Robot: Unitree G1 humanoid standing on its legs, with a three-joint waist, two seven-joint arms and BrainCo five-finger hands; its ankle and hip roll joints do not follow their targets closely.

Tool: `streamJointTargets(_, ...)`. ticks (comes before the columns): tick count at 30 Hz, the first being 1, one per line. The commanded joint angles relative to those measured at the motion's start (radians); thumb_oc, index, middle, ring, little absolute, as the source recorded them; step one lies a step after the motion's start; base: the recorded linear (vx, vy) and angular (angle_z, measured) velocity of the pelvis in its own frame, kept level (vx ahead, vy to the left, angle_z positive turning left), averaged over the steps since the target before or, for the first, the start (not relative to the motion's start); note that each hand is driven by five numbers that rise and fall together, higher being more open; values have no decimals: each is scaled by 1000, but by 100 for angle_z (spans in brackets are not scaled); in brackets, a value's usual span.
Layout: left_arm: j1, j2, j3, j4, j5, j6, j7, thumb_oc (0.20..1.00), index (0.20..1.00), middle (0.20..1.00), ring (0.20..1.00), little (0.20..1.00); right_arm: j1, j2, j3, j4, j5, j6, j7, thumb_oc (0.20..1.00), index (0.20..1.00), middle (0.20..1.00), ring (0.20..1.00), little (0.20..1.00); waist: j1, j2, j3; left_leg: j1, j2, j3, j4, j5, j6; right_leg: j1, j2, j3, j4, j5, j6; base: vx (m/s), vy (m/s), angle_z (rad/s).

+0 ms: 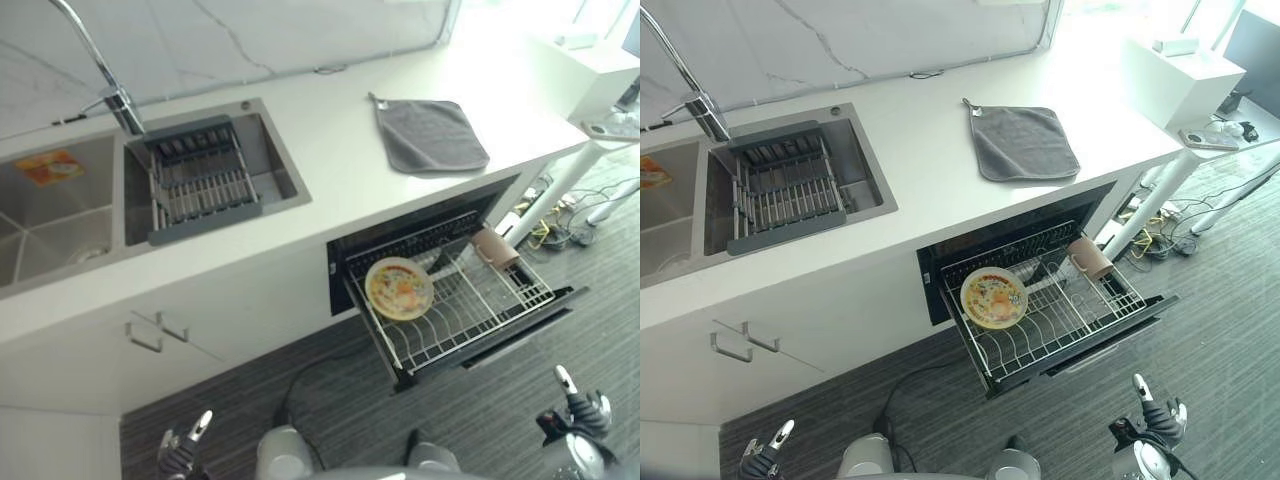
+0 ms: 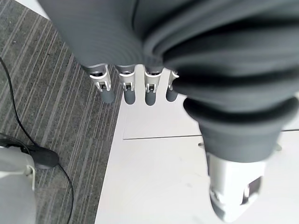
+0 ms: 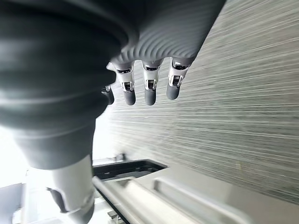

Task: Place the dishes in the dishwasher.

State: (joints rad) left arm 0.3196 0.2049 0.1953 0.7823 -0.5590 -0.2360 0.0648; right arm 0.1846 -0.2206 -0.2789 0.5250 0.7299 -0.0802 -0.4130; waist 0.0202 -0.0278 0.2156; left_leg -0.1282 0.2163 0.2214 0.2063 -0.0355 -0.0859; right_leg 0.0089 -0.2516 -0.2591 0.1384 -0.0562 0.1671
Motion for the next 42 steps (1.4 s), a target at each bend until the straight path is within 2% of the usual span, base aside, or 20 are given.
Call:
streamJointTargets(1, -33, 63, 1, 8, 29, -5, 15, 1000, 1000, 1000, 1000, 1000, -59, 3, -30, -22, 167, -70, 8, 1000, 1000, 1000, 1000, 1000, 33, 2, 46, 69, -3, -19, -20, -4, -19, 25, -26, -10, 45, -22, 4, 61, -19, 2)
streamJointTargets(2, -41, 65, -10, 14, 31, 0, 21, 1000, 1000, 1000, 1000, 1000, -76, 8, -28, 18, 192, -78, 5, 1000, 1000, 1000, 1000, 1000, 39, 8, 46, 69, -6, -26, -24, 0, -19, 28, -25, -14, 48, -25, 1, 76, -19, 14)
streamJointTargets(3, -47, 67, -23, 22, 27, 3, 24, 1000, 1000, 1000, 1000, 1000, -99, 12, -20, 62, 223, -84, 10, 953, 953, 953, 953, 953, 47, 16, 47, 68, -9, -33, -26, 4, -21, 31, -25, -20, 50, -26, -1, 59, -6, 30)
streamJointTargets(4, -59, 67, -45, 43, 17, 0, 31, 1000, 1000, 1000, 1000, 1000, -151, 16, -6, 132, 298, -68, 24, 200, 200, 200, 200, 200, 62, 30, 50, 63, -13, -46, -24, 8, -24, 36, -27, -32, 57, -30, -5, 65, 12, 35)
streamJointTargets(5, -67, 64, -61, 69, 11, -9, 33, 1000, 1000, 1000, 1000, 1000, -188, 21, -6, 195, 412, -34, 60, 200, 200, 200, 200, 200, 75, 44, 51, 54, -17, -59, -15, 8, -27, 36, -30, -40, 69, -37, -11, 56, 16, 21)
streamJointTargets(7, -70, 61, -67, 78, 10, -13, 35, 1000, 1000, 1000, 1000, 1000, -199, 23, -8, 222, 456, -13, 86, 200, 200, 200, 200, 200, 80, 49, 51, 49, -18, -63, -10, 8, -28, 35, -32, -42, 74, -40, -12, 35, 17, 18)
streamJointTargets(8, -71, 55, -81, 93, 7, -21, 38, 1000, 1000, 1000, 1000, 1000, -229, 30, -13, 271, 564, 23, 121, 200, 200, 200, 200, 200, 95, 61, 53, 36, -24, -76, 8, 6, -29, 32, -36, -47, 89, -47, -18, 40, 22, 20)
streamJointTargets(11, -71, 49, -99, 117, 2, -32, 35, 1000, 1000, 1000, 1000, 1000, -270, 31, -26, 331, 707, 76, 168, 200, 200, 200, 200, 200, 112, 78, 57, 21, -32, -92, 30, 2, -31, 25, -45, -53, 114, -55, -24, 35, 37, 10)
streamJointTargets(12, -70, 41, -110, 130, 10, -40, 32, 1000, 1000, 1000, 1000, 1000, -294, 22, -45, 380, 792, 121, 201, 200, 200, 200, 200, 200, 122, 91, 59, 13, -37, -103, 41, 1, -32, 19, -51, -54, 134, -62, -27, 39, 45, 21)
streamJointTargets(16, -61, 28, -128, 164, 25, -56, 18, 1000, 1000, 1000, 1000, 1000, -363, -33, -90, 484, 865, 202, 247, 200, 200, 200, 200, 200, 148, 118, 65, 1, -53, -124, 73, -5, -35, 19, -66, -65, 181, -80, -36, 68, 51, 18)
streamJointTargets(18, -59, 24, -138, 169, 25, -53, 14, 1000, 1000, 1000, 1000, 1000, -391, -73, -103, 509, 850, 209, 248, 200, 200, 200, 200, 200, 155, 135, 67, -2, -59, -131, 83, -6, -37, 15, -75, -68, 202, -86, -40, 68, 80, 12)
streamJointTargets(23, -45, 24, -156, 158, 27, -26, 3, 1000, 1000, 1000, 1000, 1000, -455, -184, -119, 555, 778, 309, 290, 200, 200, 200, 200, 200, 166, 170, 77, -12, -74, -142, 104, -6, -40, 2, -93, -73, 253, -106, -49, 50, 75, 11)
streamJointTargets(31, -30, 48, -176, 139, 39, 10, -9, 1000, 1000, 1000, 1000, 1000, -584, -350, -89, 579, 632, 352, 306, 200, 200, 200, 200, 200, 188, 218, 112, -43, -80, -153, 144, -2, -46, -55, -116, -76, 369, -145, -70, 36, 23, 8)
streamJointTargets(33, -24, 73, -184, 141, 28, 14, -31, 1000, 1000, 1000, 1000, 1000, -699, -427, -56, 594, 595, 388, 304, 200, 200, 200, 200, 200, 209, 247, 142, -70, -98, -166, 151, 2, -48, -104, -137, -72, 445, -176, -73, -18, 0, 13)
streamJointTargets(36, -26, 81, -184, 148, 20, 16, -42, 1000, 1000, 1000, 1000, 1000, -772, -466, -30, 599, 567, 409, 305, 200, 200, 200, 200, 200, 219, 270, 156, -87, -112, -178, 137, 21, -49, -142, -149, -67, 485, -191, -75, -5, 8, 7)
streamJointTargets(42, -29, 107, -159, 175, -4, 32, -108, 1000, 1000, 1000, 1000, 1000, -1027, -579, 70, 601, 479, 436, 241, 200, 200, 200, 200, 200, 268, 365, 192, -147, -178, -228, 31, 113, -45, -255, -170, -49, 605, -255, -86, -8, 43, 9)
